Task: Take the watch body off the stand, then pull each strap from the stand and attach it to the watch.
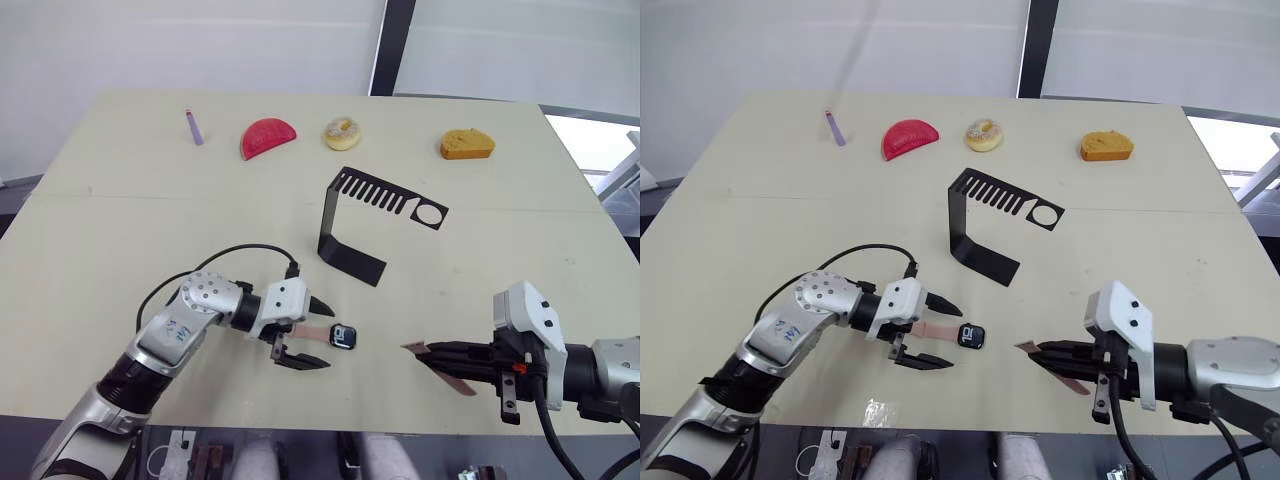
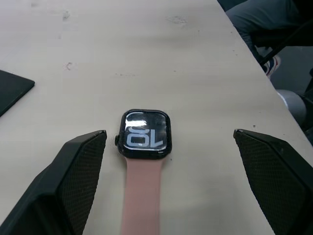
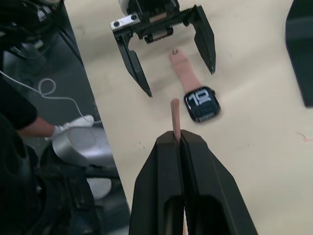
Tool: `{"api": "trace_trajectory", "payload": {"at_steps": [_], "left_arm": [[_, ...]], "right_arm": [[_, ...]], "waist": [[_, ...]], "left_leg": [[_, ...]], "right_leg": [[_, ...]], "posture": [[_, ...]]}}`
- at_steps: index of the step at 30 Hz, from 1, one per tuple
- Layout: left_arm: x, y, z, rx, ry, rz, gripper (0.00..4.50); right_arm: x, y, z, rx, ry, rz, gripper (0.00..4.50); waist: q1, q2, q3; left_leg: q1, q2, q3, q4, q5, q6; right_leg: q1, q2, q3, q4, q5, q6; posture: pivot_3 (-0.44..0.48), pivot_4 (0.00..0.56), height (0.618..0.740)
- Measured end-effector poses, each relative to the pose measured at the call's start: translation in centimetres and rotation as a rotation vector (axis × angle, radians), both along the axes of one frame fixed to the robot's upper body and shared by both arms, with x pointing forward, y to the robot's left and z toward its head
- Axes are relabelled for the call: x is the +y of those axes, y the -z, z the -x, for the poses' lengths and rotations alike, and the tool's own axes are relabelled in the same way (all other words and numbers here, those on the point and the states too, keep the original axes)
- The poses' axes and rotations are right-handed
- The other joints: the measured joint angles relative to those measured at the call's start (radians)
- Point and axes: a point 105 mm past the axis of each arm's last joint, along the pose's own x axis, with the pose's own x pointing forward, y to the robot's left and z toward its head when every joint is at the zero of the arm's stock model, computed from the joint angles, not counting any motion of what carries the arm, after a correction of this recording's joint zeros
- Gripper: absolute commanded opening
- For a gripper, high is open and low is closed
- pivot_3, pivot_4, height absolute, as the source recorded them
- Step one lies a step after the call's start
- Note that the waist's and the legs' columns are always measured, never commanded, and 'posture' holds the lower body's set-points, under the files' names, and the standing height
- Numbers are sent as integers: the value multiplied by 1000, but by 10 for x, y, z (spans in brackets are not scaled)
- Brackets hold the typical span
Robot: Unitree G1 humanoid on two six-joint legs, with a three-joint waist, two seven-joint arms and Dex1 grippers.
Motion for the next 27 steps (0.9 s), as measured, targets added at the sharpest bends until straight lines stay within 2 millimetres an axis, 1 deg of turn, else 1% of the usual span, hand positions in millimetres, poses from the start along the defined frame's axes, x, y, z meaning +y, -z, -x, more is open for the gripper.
{"api": "trace_trajectory", "payload": {"at_steps": [6, 11, 14, 15, 27], "left_arm": [[-8, 9, -2, -19, -25, -10, 4475], [-8, 15, -7, -18, -58, -26, 4475], [-10, 16, -7, -24, -54, -28, 3679], [-11, 16, -7, -25, -52, -27, 3228], [-15, 20, -11, -44, -95, -41, 3228]], "right_arm": [[-3, 4, 1, -27, -1, 15, 0], [-4, 6, 1, -35, 8, 10, 0], [-4, 6, 0, -39, 9, 6, 0], [-3, 5, 0, -39, 9, 5, 0], [0, 5, 0, -28, 7, -25, 0]], "waist": [[1, 0, 0], [1, 0, 0], [2, 0, 0], [2, 0, 0], [2, 0, 0]], "left_leg": [[1, -1, 0, 3, 0, 0], [1, -1, 0, 3, 0, 0], [1, -1, 0, 4, 0, 0], [1, -1, 0, 4, 0, 0], [1, 0, 0, 7, 0, 0]], "right_leg": [[0, 0, 1, 4, 0, 0], [0, 0, 1, 5, 0, 0], [0, 0, 1, 5, 0, 0], [0, 0, 1, 5, 0, 0], [1, 0, 1, 7, 0, 0]], "posture": [[0, 150, 737], [0, 150, 737], [0, 150, 737], [0, 150, 737], [0, 150, 737]]}}
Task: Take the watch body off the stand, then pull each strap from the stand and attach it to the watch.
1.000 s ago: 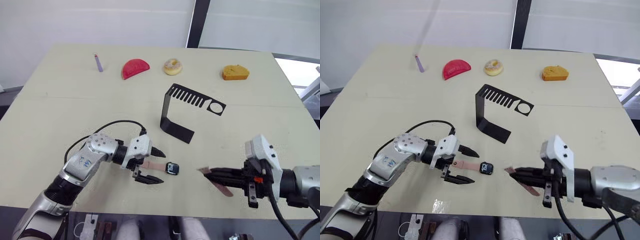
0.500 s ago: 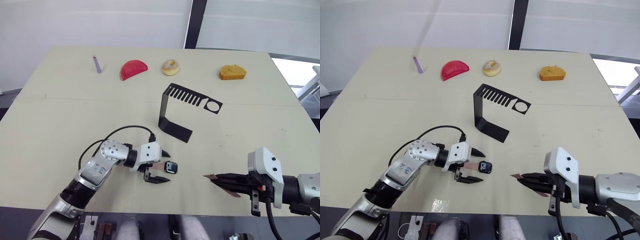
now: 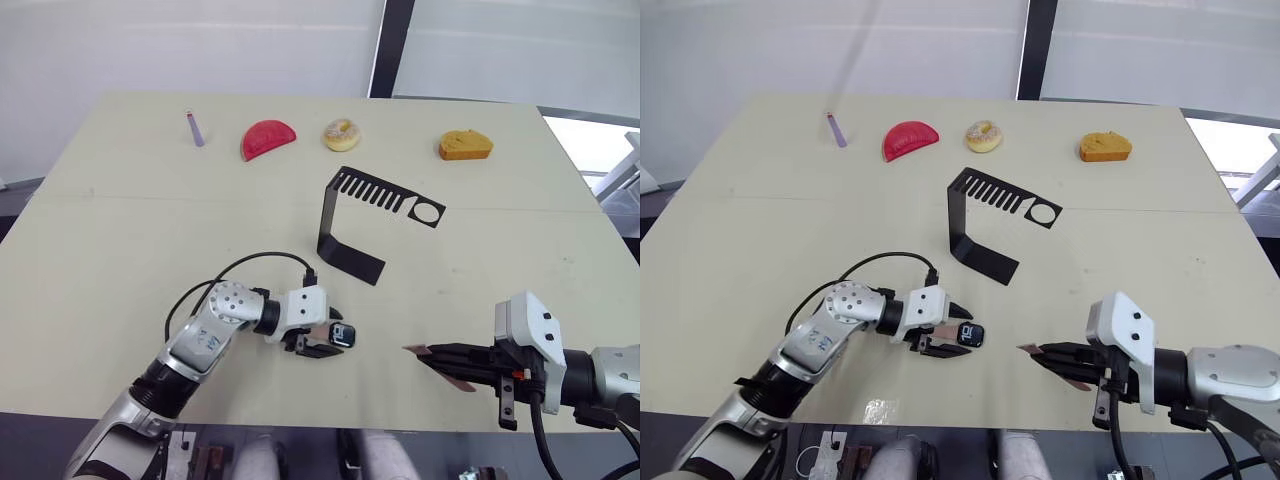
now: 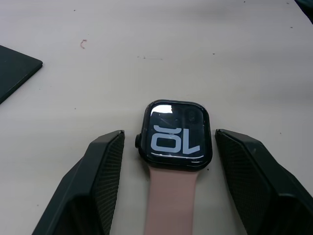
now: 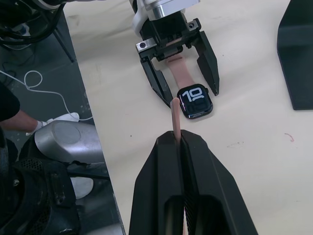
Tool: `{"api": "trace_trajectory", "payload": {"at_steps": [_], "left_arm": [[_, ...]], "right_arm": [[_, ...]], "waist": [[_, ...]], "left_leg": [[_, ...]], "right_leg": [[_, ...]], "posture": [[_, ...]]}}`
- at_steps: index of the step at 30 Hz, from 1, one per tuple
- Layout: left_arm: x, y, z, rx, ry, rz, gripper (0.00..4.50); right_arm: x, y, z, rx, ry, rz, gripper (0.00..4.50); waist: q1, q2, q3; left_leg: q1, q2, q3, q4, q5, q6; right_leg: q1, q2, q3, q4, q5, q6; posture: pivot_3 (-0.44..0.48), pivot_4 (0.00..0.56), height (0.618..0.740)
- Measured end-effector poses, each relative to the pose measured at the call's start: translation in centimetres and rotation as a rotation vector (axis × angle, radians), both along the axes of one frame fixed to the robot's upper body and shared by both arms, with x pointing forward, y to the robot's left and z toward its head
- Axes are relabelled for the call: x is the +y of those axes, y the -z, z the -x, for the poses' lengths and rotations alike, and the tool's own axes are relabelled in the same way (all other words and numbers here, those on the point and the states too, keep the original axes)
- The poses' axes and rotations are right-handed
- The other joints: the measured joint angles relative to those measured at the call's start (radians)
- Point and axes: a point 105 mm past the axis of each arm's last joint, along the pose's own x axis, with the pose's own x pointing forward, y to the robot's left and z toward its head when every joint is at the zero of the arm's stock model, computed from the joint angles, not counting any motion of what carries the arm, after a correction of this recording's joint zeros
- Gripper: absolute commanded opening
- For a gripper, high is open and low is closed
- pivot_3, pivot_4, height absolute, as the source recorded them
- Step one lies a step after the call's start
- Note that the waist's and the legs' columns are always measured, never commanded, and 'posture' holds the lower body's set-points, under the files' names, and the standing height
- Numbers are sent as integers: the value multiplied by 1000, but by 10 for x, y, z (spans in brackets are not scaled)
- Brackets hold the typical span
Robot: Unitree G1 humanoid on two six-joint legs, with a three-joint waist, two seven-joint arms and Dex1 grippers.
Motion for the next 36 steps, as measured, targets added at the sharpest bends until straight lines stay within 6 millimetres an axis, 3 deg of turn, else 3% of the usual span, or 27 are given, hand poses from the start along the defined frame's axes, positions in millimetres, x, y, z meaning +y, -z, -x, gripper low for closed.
{"api": "trace_trajectory", "payload": {"at_steps": [10, 15, 19, 25, 29, 32, 36], "left_arm": [[-2, 0, -1, 6, -26, 1, 3228], [-3, 0, -2, 0, -33, 3, 1586], [-2, 0, -1, 29, -38, 9, 1590], [2, -9, 0, 330, -64, 65, 1590], [9, -31, -11, 564, -102, 143, 1590], [11, -42, -14, 690, -114, 182, 1590], [12, -41, -17, 777, -141, 212, 1590]], "right_arm": [[1, -2, -1, -9, -2, -10, 0], [1, -3, -1, -10, 1, -10, 0], [0, -3, -3, -22, 6, 2, 0], [1, -7, -13, -145, 3, 68, 0], [10, -7, -18, -251, -48, 141, 0], [16, -1, -24, -355, -95, 241, 0], [22, 2, -32, -460, -123, 318, 0]], "waist": [[0, 0, 0], [0, 0, 0], [0, 0, 0], [-2, 0, 0], [-3, 0, 0], [-3, 0, 0], [-3, 0, 0]], "left_leg": [[0, 0, 0, 2, 0, 0], [0, 0, 0, 3, 0, 0], [1, 0, 0, 3, 0, 0], [2, 0, 1, 4, 0, 0], [2, -1, 1, 5, 0, 0], [2, -1, 1, 5, 0, 0], [1, -1, 1, 6, 0, -1]], "right_leg": [[1, 0, 0, 2, 0, 0], [1, 0, 0, 2, 0, 0], [1, 0, 0, 3, 0, 0], [1, 0, 0, 6, -1, -1], [0, 0, 0, 6, -1, -1], [0, 0, 0, 6, -1, -1], [-1, 0, 0, 7, -1, -1]], "posture": [[0, 150, 737], [0, 150, 737], [0, 150, 737], [0, 150, 737], [0, 150, 737], [0, 150, 737], [0, 150, 737]]}}
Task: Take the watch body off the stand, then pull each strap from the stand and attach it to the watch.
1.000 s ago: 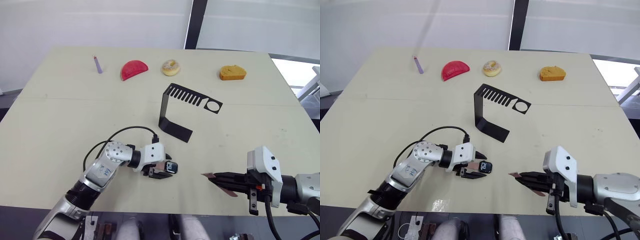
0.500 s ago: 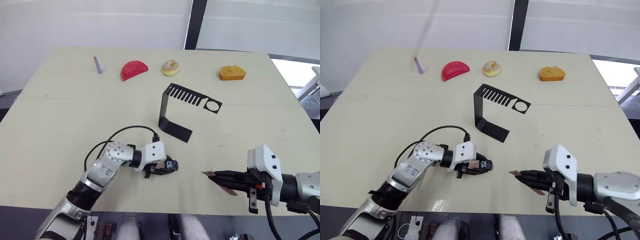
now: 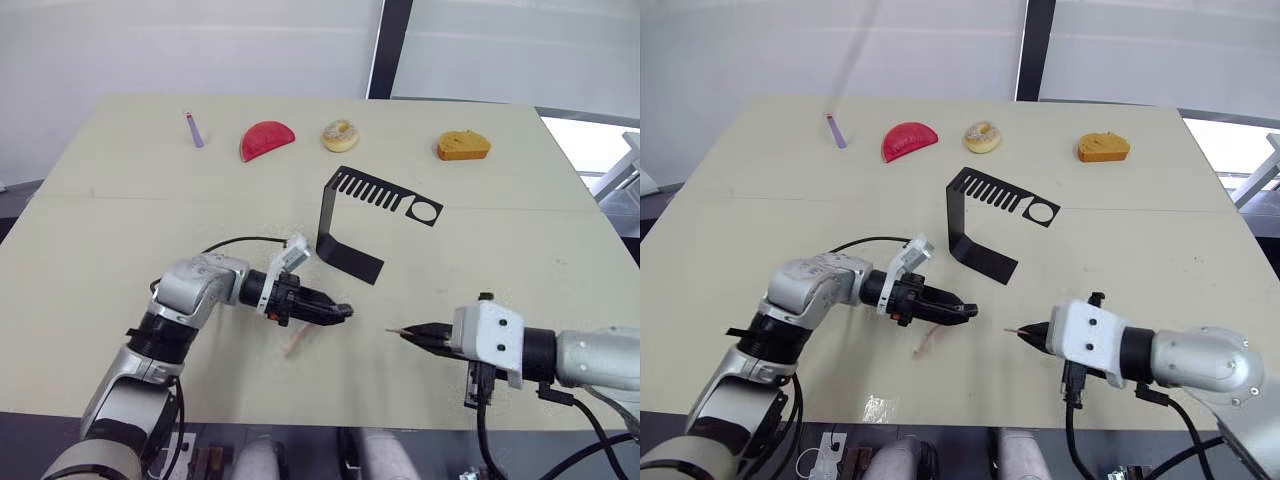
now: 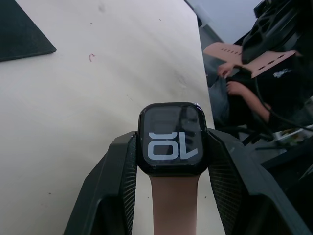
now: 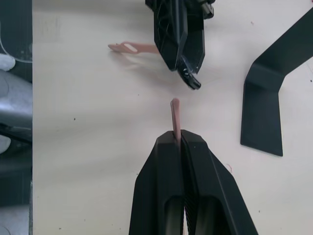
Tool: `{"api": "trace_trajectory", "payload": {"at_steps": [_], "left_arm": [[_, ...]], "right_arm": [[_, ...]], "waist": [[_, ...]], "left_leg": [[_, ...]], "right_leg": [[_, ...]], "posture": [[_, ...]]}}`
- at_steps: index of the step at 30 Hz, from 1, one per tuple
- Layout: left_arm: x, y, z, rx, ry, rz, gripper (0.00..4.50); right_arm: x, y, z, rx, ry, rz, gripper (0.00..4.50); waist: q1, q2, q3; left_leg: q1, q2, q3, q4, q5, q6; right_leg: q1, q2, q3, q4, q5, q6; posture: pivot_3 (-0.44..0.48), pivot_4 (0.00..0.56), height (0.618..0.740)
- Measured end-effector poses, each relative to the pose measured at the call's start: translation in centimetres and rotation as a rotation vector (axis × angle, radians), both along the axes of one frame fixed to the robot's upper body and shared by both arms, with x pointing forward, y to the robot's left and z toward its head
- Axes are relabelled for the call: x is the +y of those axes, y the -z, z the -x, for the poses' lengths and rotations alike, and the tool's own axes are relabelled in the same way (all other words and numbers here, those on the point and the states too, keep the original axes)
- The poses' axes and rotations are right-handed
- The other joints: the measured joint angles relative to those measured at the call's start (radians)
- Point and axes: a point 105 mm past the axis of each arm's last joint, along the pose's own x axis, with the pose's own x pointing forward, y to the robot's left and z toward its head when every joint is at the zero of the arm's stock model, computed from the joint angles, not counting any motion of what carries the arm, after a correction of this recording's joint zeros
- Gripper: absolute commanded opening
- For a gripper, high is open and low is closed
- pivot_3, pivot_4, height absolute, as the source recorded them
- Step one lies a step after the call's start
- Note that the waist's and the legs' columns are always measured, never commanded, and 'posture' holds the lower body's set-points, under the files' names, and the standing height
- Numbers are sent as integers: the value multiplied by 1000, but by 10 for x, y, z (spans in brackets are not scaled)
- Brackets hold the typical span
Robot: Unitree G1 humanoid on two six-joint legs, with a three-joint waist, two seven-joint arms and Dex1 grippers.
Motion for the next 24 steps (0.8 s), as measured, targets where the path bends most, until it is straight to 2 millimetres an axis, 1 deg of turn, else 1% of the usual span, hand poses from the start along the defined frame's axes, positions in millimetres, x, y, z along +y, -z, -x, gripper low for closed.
{"api": "trace_trajectory", "payload": {"at_steps": [5, 8, 17, 24], "left_arm": [[-1, -3, 0, 26, 2, 9, 1590], [-2, -3, 0, 36, 2, 11, 1590], [-5, -3, 1, 52, 0, 16, 1590], [-7, -3, 2, 58, 2, 22, 1590]], "right_arm": [[6, 1, -10, -127, -16, 57, 0], [10, 6, -12, -136, -12, 50, 0], [20, 6, -20, -187, -8, 34, 0], [19, 7, -23, -212, 2, 57, 0]], "waist": [[0, 0, 0], [0, 0, 0], [0, 0, 0], [0, 0, 0]], "left_leg": [[0, 0, 0, 0, 0, 0], [1, 0, 0, 0, 0, 0], [2, 0, 1, 0, 0, -1], [2, 0, 1, 0, 0, -1]], "right_leg": [[0, 0, 0, 1, 0, -1], [0, 0, 0, 1, 0, -1], [0, 0, 0, 3, -1, -1], [0, 0, 0, 3, -1, -1]], "posture": [[0, 150, 737], [0, 150, 737], [0, 150, 737], [0, 150, 737]]}}
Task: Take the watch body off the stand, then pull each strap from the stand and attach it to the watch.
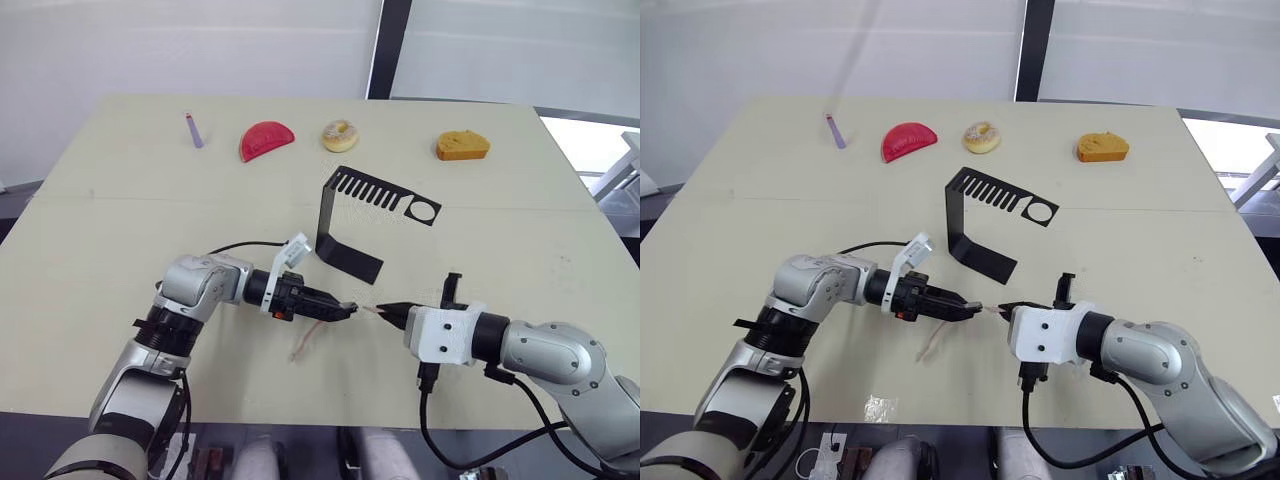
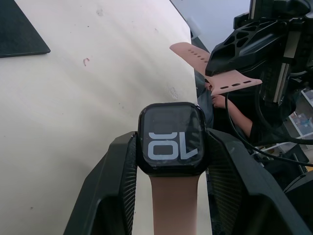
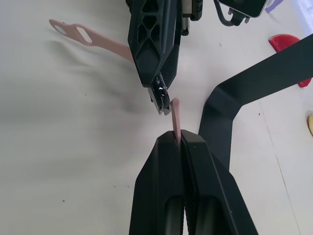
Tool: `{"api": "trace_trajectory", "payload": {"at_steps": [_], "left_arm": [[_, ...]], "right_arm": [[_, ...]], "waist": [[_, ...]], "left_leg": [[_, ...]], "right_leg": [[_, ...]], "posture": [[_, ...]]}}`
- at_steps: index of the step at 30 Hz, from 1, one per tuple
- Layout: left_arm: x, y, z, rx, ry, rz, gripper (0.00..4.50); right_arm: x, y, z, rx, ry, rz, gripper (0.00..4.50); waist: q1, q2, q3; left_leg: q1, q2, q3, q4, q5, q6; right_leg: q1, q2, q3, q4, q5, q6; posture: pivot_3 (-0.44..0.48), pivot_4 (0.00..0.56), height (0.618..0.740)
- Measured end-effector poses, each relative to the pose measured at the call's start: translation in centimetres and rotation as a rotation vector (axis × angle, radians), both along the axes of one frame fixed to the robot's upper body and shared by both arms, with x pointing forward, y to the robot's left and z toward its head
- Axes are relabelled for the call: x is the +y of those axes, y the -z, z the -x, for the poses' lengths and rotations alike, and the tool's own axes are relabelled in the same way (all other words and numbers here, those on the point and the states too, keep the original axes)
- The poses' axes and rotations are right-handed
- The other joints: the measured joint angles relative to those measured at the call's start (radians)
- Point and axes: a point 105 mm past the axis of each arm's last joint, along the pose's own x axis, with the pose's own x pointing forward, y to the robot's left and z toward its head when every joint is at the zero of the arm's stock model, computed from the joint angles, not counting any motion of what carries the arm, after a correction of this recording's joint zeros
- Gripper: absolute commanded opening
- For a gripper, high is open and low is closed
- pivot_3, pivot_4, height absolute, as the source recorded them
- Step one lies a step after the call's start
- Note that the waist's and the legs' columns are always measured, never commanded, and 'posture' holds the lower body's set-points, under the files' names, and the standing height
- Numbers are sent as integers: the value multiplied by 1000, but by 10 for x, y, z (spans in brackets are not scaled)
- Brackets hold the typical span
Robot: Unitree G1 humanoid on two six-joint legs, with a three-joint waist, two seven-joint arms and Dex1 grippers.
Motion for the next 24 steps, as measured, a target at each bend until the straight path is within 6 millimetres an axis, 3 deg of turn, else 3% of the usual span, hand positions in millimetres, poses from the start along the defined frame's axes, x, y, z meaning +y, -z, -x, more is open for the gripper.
{"api": "trace_trajectory", "payload": {"at_steps": [24], "left_arm": [[-3, -2, 1, 18, -5, 19, 1590]], "right_arm": [[3, 5, -2, 10, -4, -12, 0]], "waist": [[0, 0, 0]], "left_leg": [[1, 0, 0, 0, 0, 0]], "right_leg": [[0, 0, 0, 1, 0, 0]], "posture": [[0, 150, 737]]}}
